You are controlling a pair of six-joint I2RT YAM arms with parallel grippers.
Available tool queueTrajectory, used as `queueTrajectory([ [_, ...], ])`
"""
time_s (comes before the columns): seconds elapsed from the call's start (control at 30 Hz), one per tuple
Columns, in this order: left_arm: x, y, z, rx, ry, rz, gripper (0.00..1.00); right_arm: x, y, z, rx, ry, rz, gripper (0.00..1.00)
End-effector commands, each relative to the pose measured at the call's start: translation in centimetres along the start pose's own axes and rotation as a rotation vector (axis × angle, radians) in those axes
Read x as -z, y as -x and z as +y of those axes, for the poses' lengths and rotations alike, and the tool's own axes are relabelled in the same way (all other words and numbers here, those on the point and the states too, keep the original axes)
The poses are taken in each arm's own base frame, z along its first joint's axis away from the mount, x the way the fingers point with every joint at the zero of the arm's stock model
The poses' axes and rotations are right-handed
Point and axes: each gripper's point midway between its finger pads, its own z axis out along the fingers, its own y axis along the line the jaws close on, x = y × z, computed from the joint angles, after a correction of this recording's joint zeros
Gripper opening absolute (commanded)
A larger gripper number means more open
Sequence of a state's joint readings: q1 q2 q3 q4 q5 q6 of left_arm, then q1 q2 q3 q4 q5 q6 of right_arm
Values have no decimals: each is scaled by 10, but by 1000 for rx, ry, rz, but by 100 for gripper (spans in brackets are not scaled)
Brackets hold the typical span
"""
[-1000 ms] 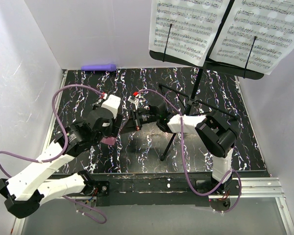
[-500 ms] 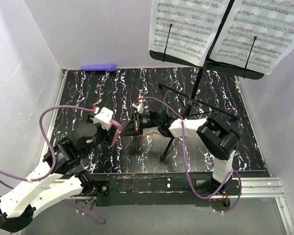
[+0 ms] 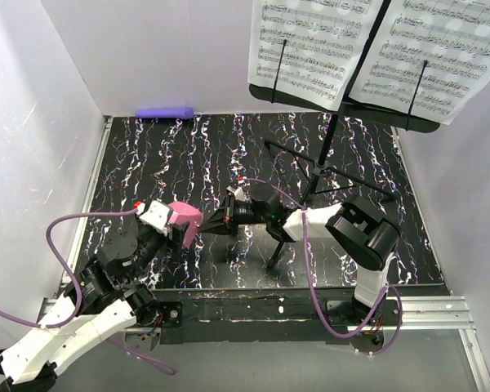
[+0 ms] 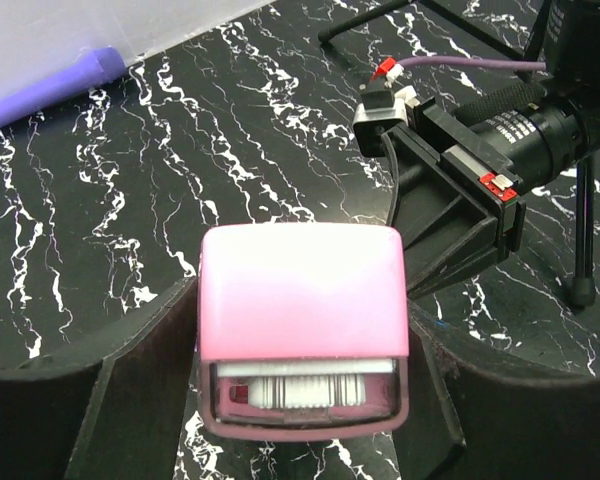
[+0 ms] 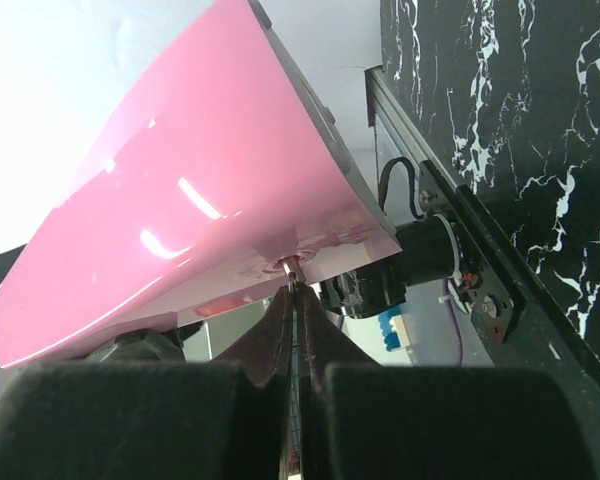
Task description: Set up the instrument practice props
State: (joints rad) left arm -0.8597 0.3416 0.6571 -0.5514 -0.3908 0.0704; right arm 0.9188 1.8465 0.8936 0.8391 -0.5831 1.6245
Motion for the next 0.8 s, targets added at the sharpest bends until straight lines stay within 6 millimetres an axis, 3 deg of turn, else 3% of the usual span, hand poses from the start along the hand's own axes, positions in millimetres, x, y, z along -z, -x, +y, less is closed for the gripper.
queueTrajectory([
  [0.0, 4, 43, 4, 89, 11, -178, 0, -2, 10, 26, -35, 90, -53, 1],
  [0.1, -1, 36, 2, 90, 17, -145, 0, -4, 6, 36, 12, 115, -30, 1],
  [0.17, -4, 29, 1, 94, 22, -102, 0, -7, 1, 41, 150, 118, 12, 3],
  [0.27, -9, 19, 0, 121, 39, -43, 0, -7, -11, 49, 432, 149, 97, 48],
  [0.37, -11, 9, 0, 156, 62, 8, 0, 1, -21, 40, 665, 131, 160, 80],
  [0.6, -14, -1, -7, 298, 80, 68, 0, 42, -40, 8, 1169, 9, 323, 87],
  [0.77, -24, -19, -20, 364, 67, 133, 0, 78, -59, -9, 1379, -14, 481, 87],
])
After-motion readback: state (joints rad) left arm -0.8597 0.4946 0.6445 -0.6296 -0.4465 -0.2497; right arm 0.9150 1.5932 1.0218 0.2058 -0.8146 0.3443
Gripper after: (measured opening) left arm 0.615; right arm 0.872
